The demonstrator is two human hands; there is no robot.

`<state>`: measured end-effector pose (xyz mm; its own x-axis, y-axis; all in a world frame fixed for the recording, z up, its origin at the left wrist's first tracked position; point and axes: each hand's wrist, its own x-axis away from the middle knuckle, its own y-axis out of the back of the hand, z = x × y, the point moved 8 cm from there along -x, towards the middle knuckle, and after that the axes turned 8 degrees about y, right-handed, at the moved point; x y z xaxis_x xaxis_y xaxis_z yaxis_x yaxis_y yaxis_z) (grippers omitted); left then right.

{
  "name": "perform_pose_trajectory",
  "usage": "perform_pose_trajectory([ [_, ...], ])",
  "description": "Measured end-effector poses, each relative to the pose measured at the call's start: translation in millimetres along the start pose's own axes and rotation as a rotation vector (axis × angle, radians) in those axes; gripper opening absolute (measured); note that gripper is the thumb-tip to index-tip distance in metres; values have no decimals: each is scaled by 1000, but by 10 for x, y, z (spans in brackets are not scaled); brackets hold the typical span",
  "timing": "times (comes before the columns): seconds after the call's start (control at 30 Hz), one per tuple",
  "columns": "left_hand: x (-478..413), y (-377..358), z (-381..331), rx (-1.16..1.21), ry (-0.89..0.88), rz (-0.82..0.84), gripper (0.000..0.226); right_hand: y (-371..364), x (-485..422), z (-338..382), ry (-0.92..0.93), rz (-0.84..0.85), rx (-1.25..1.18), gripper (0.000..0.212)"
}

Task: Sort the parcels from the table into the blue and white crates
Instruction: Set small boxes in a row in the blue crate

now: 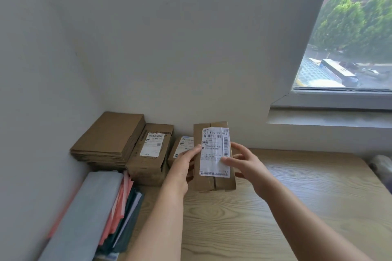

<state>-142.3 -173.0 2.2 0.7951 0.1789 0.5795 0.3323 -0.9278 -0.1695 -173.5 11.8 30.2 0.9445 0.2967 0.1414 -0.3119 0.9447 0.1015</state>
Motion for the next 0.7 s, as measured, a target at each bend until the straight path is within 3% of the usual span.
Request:
perform_pose_trajectory([
  [0.13,44,287,-149,43,-9,54,38,-361,0,176,41,14,-139,57],
  [0.3,54,537,-329,74,-59,103,70,-668,24,376,97,14,-180,56],
  [0.47,103,695,-491,128,-97,263,95,-930,57,454,139,27,-241,55],
  [0.7,277,713,-690,194,-199,300,94,-1017,77,550,158,113,-291,66],
])
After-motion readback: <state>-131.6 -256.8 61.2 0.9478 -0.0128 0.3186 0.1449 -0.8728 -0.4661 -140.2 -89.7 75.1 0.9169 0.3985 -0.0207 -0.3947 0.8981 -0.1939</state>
